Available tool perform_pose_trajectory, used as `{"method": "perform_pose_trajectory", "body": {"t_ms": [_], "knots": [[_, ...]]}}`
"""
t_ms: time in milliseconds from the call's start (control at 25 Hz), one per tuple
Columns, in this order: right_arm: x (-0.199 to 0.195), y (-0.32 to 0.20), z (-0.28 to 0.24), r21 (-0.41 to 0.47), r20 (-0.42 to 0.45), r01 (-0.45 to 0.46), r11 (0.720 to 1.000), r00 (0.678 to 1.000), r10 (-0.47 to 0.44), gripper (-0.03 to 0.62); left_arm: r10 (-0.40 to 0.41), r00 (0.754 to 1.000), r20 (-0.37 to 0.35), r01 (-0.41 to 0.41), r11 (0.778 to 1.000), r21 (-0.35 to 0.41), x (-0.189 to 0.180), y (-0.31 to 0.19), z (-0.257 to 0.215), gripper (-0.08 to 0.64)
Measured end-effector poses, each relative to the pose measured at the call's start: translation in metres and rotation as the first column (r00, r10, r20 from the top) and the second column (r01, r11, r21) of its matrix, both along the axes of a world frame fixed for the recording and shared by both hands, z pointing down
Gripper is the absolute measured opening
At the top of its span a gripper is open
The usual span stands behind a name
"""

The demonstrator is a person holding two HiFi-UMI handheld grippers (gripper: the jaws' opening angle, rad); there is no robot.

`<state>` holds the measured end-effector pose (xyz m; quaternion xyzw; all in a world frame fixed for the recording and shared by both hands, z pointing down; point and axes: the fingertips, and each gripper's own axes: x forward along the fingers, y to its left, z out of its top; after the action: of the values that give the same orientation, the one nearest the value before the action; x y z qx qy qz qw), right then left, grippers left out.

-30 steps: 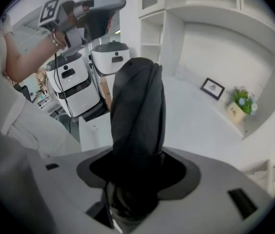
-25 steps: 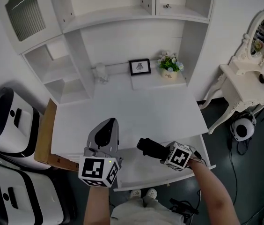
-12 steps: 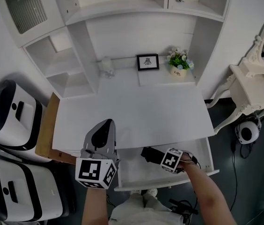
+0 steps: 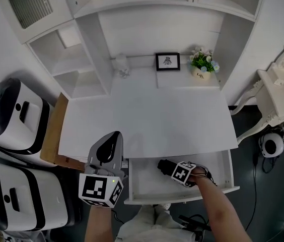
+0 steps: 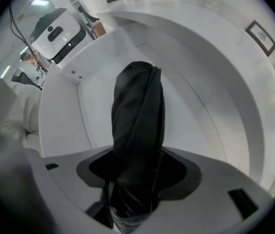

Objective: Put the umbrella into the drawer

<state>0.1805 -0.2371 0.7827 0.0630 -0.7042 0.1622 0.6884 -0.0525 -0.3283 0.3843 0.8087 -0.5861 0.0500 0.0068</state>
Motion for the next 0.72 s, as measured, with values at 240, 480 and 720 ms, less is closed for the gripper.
{"method": "perform_pose_trajectory", "body": {"t_ms": [240,480,720], "knots": [[-0.001,0.0,0.01,0.042,-0.022,0.04,0.998,0.999,-0.039,0.253,-0.002,1.0,0.011,0.002,1.0,-0.027,-0.004,0.002,0.009,0.009],[0.002,-0.001,0.019,0.09,-0.055,0.062,0.994,0.997,-0.057,0.253,0.017,1.0,0.022,-0.016,0.999,-0.042,0.0,0.001,0.016,0.009],[0.006,-0.001,0.018,0.07,-0.043,0.021,0.997,0.999,-0.018,0.333,0.017,1.0,0.018,-0.016,0.999,-0.052,0.0,0.001,0.021,0.009]]}}
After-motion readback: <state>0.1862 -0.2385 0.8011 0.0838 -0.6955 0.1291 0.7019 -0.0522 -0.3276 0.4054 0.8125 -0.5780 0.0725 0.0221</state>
